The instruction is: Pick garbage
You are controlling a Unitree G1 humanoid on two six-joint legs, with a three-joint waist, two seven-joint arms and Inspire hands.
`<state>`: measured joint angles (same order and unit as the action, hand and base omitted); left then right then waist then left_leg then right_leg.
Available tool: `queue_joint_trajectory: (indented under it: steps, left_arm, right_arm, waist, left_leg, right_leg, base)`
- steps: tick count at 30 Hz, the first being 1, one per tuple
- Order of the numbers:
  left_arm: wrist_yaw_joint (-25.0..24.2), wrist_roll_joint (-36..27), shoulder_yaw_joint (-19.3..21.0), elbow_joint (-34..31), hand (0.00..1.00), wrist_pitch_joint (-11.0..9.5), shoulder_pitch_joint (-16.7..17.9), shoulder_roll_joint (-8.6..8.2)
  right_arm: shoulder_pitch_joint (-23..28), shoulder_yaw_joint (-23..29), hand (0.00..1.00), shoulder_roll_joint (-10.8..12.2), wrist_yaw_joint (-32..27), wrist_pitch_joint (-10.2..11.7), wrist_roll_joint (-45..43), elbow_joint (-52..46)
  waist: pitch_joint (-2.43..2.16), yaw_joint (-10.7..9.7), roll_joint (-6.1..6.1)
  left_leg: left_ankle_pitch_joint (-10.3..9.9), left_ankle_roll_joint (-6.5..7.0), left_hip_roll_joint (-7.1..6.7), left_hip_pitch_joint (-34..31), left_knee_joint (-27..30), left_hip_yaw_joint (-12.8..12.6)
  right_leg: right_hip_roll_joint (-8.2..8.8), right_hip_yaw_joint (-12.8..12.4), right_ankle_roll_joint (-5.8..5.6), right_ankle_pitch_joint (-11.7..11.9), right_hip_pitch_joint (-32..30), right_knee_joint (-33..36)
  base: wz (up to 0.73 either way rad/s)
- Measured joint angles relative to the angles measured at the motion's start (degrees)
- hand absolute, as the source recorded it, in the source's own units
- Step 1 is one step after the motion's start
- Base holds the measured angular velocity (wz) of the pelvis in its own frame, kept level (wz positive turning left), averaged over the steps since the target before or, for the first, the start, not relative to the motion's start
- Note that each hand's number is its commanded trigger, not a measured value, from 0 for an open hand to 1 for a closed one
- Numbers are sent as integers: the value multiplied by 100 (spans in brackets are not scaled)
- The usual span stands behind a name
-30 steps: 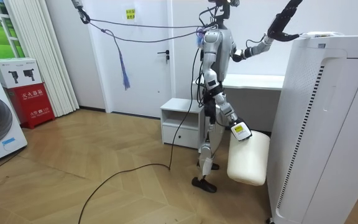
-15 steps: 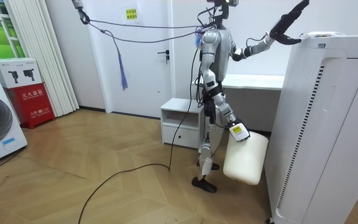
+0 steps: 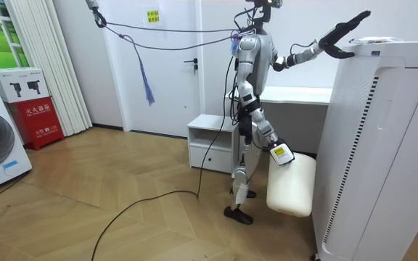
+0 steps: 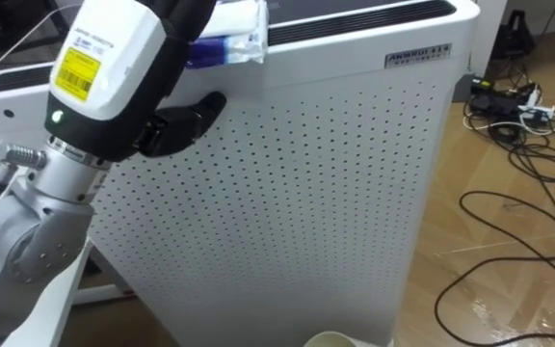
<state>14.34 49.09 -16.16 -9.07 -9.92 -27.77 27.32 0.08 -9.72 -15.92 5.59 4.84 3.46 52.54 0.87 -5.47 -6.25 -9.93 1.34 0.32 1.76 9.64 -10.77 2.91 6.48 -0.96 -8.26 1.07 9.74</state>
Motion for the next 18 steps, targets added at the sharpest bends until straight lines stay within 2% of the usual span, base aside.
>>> queue_joint_trajectory:
  steps: [2, 7, 13, 14, 15, 16, 17, 18]
  left_arm:
    - [-254, -34, -7, -1, 0, 20, 0, 68]
    - [-857, -280, -55, 3, 0, 146, 0, 93]
    - [-1280, -765, -101, 10, 0, 371, 0, 122]
    - [-1297, -804, -101, 18, 12, 372, 0, 122]
    - [-1345, -883, -101, 28, 53, 383, -1, 123]
    - [-1385, -911, -101, 36, 64, 406, -1, 122]
    - [-1411, -911, -101, 44, 100, 417, 0, 123]
    - [-1450, -922, -105, 73, 100, 430, -3, 125]
  right_arm:
    - [0, 52, 100, -9, 58, 0, 0, 0]
    - [4, 50, 100, -21, 87, 0, -4, 3]
    - [3, 50, 100, -20, 53, -6, -5, 2]
    - [3, 49, 100, -20, 47, -6, -5, 2]
    - [3, 42, 100, -20, 43, -8, -4, 1]
    - [3, 42, 100, -19, 38, -8, -3, 0]
    - [3, 42, 100, -19, 34, -8, -2, 0]
    - [1, 43, 100, -19, 16, -11, -2, -1]
  waist:
    - [-2, -19, -2]
    - [-8, -20, -12]
    - [-22, -33, -74]
    - [-22, -32, -81]
    - [-25, -32, -89]
    - [-29, -35, -94]
    - [-30, -38, -96]
    - [-33, -38, -100]
  left_leg:
    - [0, 0, 7, 2, 0, -7]
    - [0, 0, 5, 3, 1, -7]
    - [0, 0, 2, -5, 5, -24]
    - [0, 0, 2, -4, 5, -26]
    - [0, 0, 6, -5, 5, -31]
    - [0, 0, 8, -5, 5, -39]
    - [0, 0, 9, -5, 5, -43]
    - [0, 0, 11, -5, 4, -65]
  right_leg:
    - [0, 0, 0, 0, 2, 1]
    - [1, 2, 0, 0, 2, 5]
    - [-1, -10, 0, 0, -19, 12]
    - [-1, -10, 0, 0, -19, 14]
    - [-2, -10, 0, 0, -25, 20]
    - [-2, -11, 0, 0, -30, 24]
    - [-3, -13, 0, 0, -32, 25]
    - [-3, -22, 0, 0, -38, 30]
  base:
    - [0]
    - [0]
    - [0]
    - [0]
    - [0]
    - [-3]
    - [-4]
    - [-4]
